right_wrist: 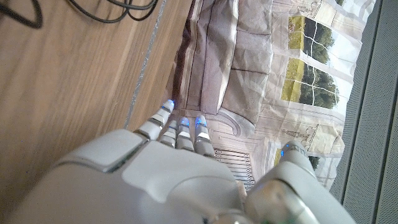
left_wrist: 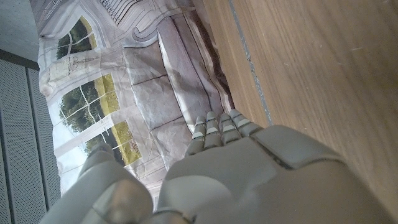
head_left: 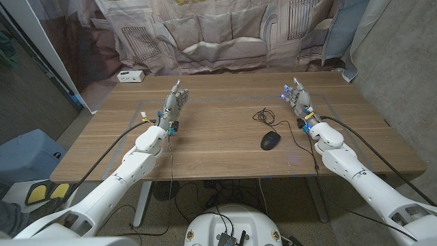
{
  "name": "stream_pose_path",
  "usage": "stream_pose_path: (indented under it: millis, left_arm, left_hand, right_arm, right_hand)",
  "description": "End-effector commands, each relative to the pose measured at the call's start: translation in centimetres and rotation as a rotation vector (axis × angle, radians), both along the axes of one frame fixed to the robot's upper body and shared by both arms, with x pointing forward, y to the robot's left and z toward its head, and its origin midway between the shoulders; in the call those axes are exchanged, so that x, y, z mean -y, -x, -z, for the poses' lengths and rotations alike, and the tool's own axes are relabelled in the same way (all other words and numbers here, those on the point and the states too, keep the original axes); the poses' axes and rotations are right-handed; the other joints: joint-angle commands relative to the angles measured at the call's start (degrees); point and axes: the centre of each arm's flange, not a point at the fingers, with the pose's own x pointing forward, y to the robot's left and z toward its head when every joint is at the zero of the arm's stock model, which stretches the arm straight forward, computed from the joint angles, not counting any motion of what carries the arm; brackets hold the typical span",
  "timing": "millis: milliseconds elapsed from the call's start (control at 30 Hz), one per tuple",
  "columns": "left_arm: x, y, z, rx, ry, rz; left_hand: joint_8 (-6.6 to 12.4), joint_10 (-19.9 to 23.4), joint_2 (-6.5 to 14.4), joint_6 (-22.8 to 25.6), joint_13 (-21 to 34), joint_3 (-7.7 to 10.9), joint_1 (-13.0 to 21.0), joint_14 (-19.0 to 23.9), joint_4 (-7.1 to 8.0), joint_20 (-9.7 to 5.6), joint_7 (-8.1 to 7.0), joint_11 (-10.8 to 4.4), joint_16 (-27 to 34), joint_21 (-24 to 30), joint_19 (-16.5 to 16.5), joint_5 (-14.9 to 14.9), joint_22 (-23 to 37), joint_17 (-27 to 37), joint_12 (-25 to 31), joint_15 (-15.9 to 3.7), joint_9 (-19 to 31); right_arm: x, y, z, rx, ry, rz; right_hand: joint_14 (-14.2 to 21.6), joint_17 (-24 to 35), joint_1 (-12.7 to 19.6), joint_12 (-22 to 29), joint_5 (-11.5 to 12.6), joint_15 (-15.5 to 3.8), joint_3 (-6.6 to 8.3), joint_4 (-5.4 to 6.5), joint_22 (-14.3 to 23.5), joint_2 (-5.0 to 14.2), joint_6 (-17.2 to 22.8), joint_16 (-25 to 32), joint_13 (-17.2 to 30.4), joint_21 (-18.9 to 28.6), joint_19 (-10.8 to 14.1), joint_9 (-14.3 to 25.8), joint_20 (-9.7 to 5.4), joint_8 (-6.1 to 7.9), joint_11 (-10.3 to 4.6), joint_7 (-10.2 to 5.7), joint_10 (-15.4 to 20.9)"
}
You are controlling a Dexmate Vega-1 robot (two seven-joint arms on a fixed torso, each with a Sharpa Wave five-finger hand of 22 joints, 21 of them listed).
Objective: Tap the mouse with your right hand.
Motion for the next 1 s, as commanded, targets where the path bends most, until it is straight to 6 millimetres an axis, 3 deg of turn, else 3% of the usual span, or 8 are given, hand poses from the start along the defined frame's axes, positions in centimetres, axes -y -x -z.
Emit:
stream_pose_path:
  millis: [33, 200, 400, 667, 1000]
  left_arm:
    - [0.6, 1.5, -0.6, 0.041, 0.012, -0.026]
    - [1.0, 2.3, -0.8, 0.053, -0.002, -0.052]
    - [1.2, 2.5, -0.6, 0.040, -0.014, -0.048]
    - [0.6, 3.1, -1.3, 0.042, -0.044, -0.065]
    - [0.0, 3.0, -1.8, 0.059, -0.047, -0.050]
  left_hand:
    - [0.13, 0.72, 0.21, 0.75, 0.08, 0.30, 0.57, 0.66, -0.26, 0.39, -0.03, 0.26, 0.22, 0.11, 0.05, -0.10, 0.13, 0.24, 0.15, 0.41, 0.18]
    - [0.08, 0.95, 0.34, 0.88, 0.08, 0.34, 0.68, 0.81, -0.32, 0.56, -0.01, 0.38, 0.17, -0.01, -0.01, -0.13, 0.13, 0.24, 0.17, 0.28, 0.18]
    - [0.33, 2.45, 0.77, 2.94, 0.05, 0.42, 1.10, 2.27, -0.59, 1.23, -2.18, -1.14, 0.26, -0.05, 0.99, -0.27, 0.13, 0.22, 0.41, -0.40, 0.20]
    - [0.26, 2.70, 0.94, 3.55, 0.03, 0.46, 1.37, 2.69, -0.79, 0.46, -1.45, -1.02, 0.13, -0.07, 1.59, -0.34, 0.13, 0.20, 0.30, -0.76, 0.21]
    - [0.17, 3.20, 1.09, 3.97, 0.03, 0.48, 1.58, 3.20, -0.94, 0.58, -1.11, -0.67, 0.09, -0.19, 1.80, -0.39, 0.12, 0.20, 0.31, -0.37, 0.22]
  right_arm:
    - [0.7, 1.4, -0.6, 0.055, 0.026, -0.019]
    - [1.4, 2.3, -0.8, 0.080, 0.023, -0.011]
    - [2.0, 2.8, -0.8, 0.088, 0.027, -0.018]
    - [1.6, 3.8, -1.9, 0.128, 0.042, -0.038]
    - [1.5, 5.9, -1.4, 0.168, 0.054, -0.025]
  right_hand:
    - [0.53, 0.03, 0.58, 0.32, 0.49, 0.17, 0.21, -0.38, 0.31, 0.42, 0.84, 0.25, 0.12, -0.06, 0.62, 0.19, -0.07, 0.34, 0.04, -0.23, 0.48]
    - [0.72, -0.01, 0.63, 0.40, 0.50, 0.12, 0.17, -0.41, 0.32, 0.52, 1.60, 0.25, 0.13, -0.20, 0.69, 0.21, -0.01, 0.51, -0.05, -0.21, 0.87]
    - [0.78, -0.07, 0.81, 0.40, 0.52, -0.15, 0.21, -0.49, 0.32, 0.70, 2.18, 0.19, 0.15, -0.31, 0.86, 0.23, -0.19, 0.59, -0.20, 0.08, 1.12]
    - [1.16, -0.14, 1.10, 0.40, 0.54, -0.17, 0.27, -0.63, 0.31, 0.88, 2.17, 0.24, 0.17, -0.36, 1.27, 0.24, -0.25, 0.42, -0.22, 0.20, 1.41]
    - [3.39, -0.30, 1.42, 1.02, 0.49, -0.51, 0.07, -0.92, 0.30, 0.82, 2.88, 0.77, 0.20, -0.10, 3.54, 0.27, -0.24, 0.26, -0.18, 0.11, 3.96]
